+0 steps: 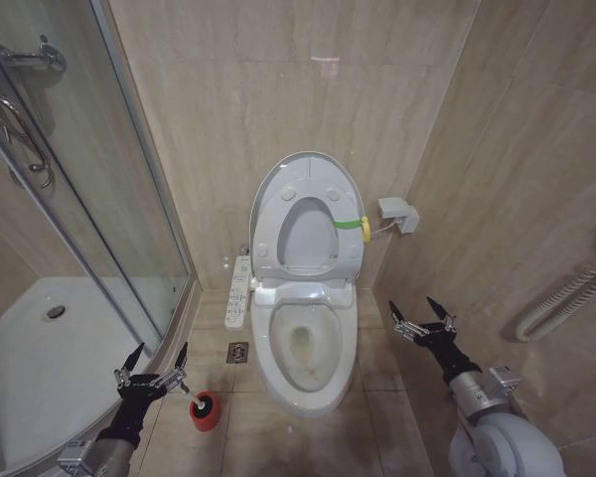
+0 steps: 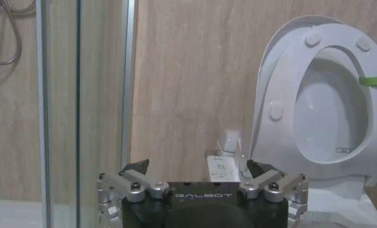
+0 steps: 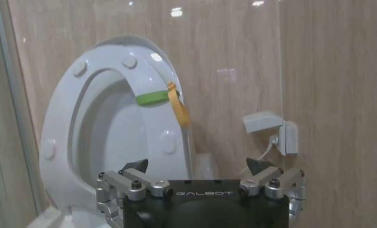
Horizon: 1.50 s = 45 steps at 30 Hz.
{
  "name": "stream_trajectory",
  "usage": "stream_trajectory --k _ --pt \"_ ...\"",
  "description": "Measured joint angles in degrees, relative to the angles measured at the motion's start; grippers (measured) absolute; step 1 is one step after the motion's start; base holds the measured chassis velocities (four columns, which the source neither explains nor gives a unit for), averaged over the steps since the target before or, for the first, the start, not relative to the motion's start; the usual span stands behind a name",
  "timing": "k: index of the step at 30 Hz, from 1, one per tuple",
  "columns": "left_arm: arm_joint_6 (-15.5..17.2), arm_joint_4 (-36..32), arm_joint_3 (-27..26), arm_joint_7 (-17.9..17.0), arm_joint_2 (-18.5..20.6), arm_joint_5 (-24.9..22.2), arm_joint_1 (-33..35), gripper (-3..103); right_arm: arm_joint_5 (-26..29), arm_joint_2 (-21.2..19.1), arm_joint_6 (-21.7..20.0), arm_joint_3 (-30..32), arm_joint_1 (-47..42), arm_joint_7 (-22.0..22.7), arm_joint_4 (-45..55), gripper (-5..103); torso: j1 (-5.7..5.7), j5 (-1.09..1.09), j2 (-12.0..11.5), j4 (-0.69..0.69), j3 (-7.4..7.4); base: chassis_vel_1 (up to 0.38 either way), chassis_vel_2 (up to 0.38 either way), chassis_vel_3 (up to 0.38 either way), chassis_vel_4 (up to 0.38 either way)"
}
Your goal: Open the toilet lid, clean the toilet bowl with a toilet brush, close the toilet lid, and flush.
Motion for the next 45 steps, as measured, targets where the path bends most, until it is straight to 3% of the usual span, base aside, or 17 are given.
stream_trajectory --k 19,24,38,45 --pt "0.00 0.00 0.00 0.00 0.00 0.00 0.00 100 1.50 0.24 -1.41 -0.06 0.02 1.86 0.88 100 -0.01 0.00 0.00 0.00 0.00 0.000 0.000 0.000 0.000" --pt "0.00 0.00 0.00 0.00 0.00 0.00 0.00 100 0.82 0.16 1.58 0.43 -0.06 1.22 0.13 100 0.00 0.00 0.00 0.00 0.00 -0.040 0.034 0.036 -0.044" --pt "0.00 0.00 0.00 0.00 0.00 0.00 0.01 100 -0.06 0.31 2.03 0.51 0.86 0.80 -0.73 100 -0.02 0.00 0.00 0.00 -0.01 -0.019 0.027 0.027 -0.022" --pt "0.00 0.00 0.00 0.00 0.00 0.00 0.00 100 -2.73 0.02 4.82 0.54 1.27 0.26 -2.15 100 0.00 0.00 -0.01 0.00 0.00 -0.035 0.047 0.047 -0.044"
